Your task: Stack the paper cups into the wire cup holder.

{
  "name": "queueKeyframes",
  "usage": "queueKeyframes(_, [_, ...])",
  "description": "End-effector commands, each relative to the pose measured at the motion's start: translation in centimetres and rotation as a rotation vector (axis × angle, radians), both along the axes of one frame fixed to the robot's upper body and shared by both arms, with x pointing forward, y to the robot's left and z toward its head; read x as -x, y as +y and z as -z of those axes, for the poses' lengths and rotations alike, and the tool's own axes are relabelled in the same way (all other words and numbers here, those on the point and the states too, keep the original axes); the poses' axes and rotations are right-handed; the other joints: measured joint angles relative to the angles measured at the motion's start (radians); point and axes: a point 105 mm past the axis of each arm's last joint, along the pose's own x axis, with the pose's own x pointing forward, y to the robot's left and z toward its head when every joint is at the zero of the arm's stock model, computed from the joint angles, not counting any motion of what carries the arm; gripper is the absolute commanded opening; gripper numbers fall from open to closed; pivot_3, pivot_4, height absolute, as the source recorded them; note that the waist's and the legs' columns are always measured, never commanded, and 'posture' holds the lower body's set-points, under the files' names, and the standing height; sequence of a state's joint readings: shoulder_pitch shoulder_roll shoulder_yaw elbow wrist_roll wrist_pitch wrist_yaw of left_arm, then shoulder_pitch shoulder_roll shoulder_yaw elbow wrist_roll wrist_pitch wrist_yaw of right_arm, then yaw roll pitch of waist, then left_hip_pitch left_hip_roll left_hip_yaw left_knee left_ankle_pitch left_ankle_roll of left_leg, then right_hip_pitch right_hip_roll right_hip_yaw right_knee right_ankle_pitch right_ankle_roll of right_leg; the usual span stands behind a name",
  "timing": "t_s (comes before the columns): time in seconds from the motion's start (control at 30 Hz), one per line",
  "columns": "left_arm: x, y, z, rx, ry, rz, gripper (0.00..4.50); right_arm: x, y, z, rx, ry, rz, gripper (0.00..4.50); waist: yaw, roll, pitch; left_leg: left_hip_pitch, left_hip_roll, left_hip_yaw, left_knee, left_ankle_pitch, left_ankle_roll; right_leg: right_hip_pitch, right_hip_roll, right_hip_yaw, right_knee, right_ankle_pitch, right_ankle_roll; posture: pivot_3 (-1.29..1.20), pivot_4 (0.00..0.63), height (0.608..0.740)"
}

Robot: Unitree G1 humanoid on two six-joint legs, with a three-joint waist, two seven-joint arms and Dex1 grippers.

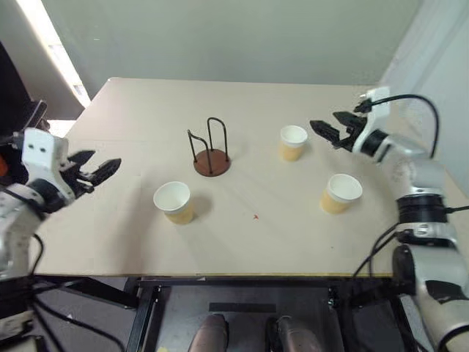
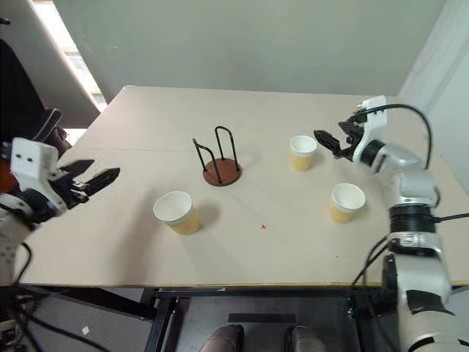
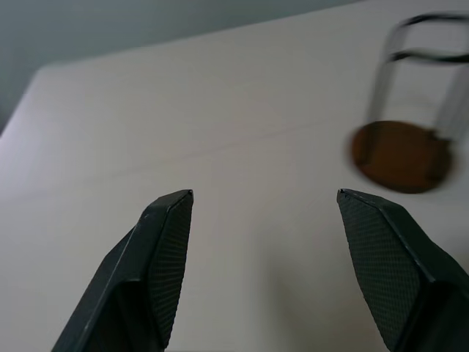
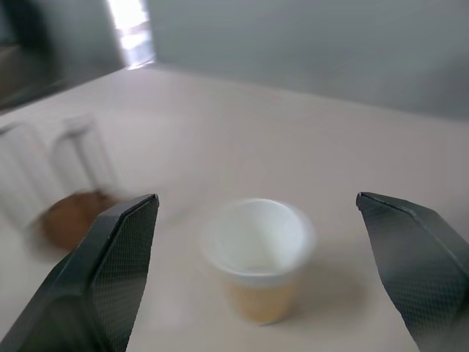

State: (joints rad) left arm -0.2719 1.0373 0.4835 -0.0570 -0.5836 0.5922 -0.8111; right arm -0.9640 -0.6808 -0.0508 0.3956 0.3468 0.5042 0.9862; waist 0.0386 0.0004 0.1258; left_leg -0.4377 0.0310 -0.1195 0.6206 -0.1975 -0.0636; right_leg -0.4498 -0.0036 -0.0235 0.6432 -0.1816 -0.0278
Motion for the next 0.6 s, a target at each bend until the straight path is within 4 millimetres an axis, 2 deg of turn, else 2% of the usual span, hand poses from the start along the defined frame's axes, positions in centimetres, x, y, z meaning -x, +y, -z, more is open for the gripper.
queueKeyframes(0.03, [2.1,-1.0,-2.1,-0.1,0.027,0.163,3.35,4.3,1.3,-2.2,0.193,-0.01,-0.305,4.5,-0.002,0.0,0.0,0.0,0.0,0.0,0.001,-0.002,-0.002,0.0,0.0,0.0,0.0,-0.001,0.0,0.0,0.15,0.74])
queueKeyframes(0.17, [3.1,-1.0,-2.4,-0.228,0.118,0.257,3.35,7.3,1.2,-2.2,0.362,0.051,-0.492,4.5,-0.007,0.0,0.0,0.004,0.001,-0.002,0.001,-0.001,-0.003,0.004,0.001,0.0,0.001,-0.004,-0.003,0.0,0.15,0.74])
queueKeyframes(0.2, [3.2,-1.1,-2.2,-0.26,0.143,0.279,3.35,7.8,1.3,-2.0,0.4,0.066,-0.53,4.5,-0.009,0.0,0.0,0.004,0.001,-0.002,0.002,0.0,-0.003,0.004,0.001,0.0,0.002,-0.007,-0.008,0.0,0.15,0.74])
queueKeyframes(0.27, [2.9,-1.4,-1.9,-0.283,0.16,0.308,3.35,8.1,1.6,-1.6,0.438,0.08,-0.571,4.5,-0.012,0.0,0.0,0.004,0.001,-0.002,0.003,0.002,-0.001,0.005,0.001,0.0,0.002,-0.007,-0.009,0.0,0.15,0.74])
queueKeyframes(0.4, [0.5,-2.4,-1.5,-0.248,0.092,0.303,3.35,7.1,2.7,-1.2,0.431,0.062,-0.558,4.5,-0.013,0.0,0.0,0.005,0.001,-0.003,0.004,0.012,0.012,0.006,0.001,0.0,0.002,-0.007,-0.008,0.0,0.15,0.74])
queueKeyframes(0.53, [-2.5,-3.6,0.3,-0.25,0.094,0.285,3.35,8.2,3.4,-1.0,0.4,0.07,-0.613,4.5,-0.005,0.001,0.0,0.003,0.001,-0.004,0.006,0.013,0.014,0.006,-0.001,0.0,0.002,-0.007,-0.008,0.0,0.15,0.74])
queueKeyframes(0.6, [-4.6,-4.8,1.4,-0.243,0.095,0.279,3.35,8.6,3.7,-1.0,0.393,0.054,-0.607,4.5,0.001,0.001,0.0,0.002,0.0,-0.004,0.008,0.012,0.015,0.006,-0.002,-0.001,0.003,-0.006,-0.007,0.0,0.15,0.74])
